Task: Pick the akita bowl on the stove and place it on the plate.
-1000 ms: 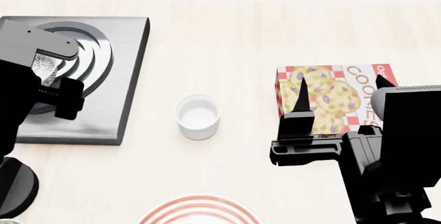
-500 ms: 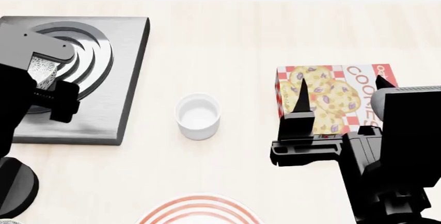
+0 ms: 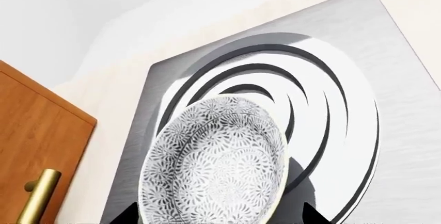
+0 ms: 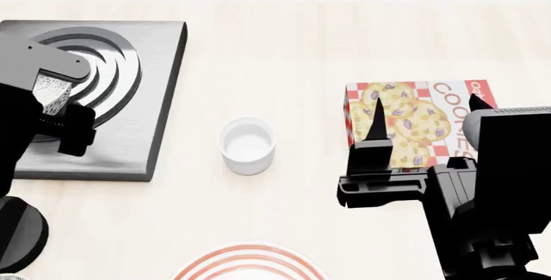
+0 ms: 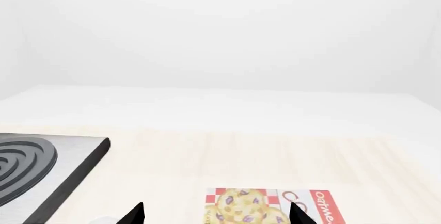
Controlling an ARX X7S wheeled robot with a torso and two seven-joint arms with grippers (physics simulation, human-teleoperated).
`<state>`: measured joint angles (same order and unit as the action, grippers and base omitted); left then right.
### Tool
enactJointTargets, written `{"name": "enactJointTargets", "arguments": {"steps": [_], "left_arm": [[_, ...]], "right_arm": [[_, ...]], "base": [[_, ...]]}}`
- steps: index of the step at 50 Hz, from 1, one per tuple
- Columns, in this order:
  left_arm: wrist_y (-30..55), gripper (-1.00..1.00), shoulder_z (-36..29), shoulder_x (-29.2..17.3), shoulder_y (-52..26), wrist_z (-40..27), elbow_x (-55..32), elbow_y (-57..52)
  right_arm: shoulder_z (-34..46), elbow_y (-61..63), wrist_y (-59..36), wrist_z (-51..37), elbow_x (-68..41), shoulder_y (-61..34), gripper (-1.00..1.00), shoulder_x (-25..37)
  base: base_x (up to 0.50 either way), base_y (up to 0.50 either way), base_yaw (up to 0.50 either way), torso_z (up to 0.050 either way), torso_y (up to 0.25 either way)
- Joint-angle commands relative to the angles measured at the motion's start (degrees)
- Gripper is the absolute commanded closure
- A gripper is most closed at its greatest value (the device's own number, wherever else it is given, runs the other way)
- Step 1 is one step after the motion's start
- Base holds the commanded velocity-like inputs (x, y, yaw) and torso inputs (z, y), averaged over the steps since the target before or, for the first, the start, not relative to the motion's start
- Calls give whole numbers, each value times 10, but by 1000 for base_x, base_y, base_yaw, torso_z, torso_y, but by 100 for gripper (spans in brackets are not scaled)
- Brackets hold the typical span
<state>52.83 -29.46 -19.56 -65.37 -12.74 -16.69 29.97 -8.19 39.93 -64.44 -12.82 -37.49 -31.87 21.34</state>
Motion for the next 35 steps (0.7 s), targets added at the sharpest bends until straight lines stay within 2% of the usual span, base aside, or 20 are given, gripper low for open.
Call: {"name": "enactJointTargets", "arguments": {"steps": [1, 29, 30, 35], "left_arm": [[-4, -100, -4, -2, -2, 0, 3, 11], [-8, -100, -11, -5, -3, 2, 6, 13], [-10, 100, -12, -4, -3, 2, 7, 14], [-15, 100, -14, -4, -2, 2, 8, 16]], "right_arm": [[1, -1, 3, -2, -3, 2, -100, 2], [2, 0, 3, -10, -12, 2, -100, 5], [2, 0, 2, -11, -12, 1, -100, 5], [4, -2, 3, -11, -13, 0, -100, 6]], "base": [[0, 0, 0, 0, 0], [0, 0, 0, 0, 0], [0, 0, 0, 0, 0], [0, 0, 0, 0, 0]]}}
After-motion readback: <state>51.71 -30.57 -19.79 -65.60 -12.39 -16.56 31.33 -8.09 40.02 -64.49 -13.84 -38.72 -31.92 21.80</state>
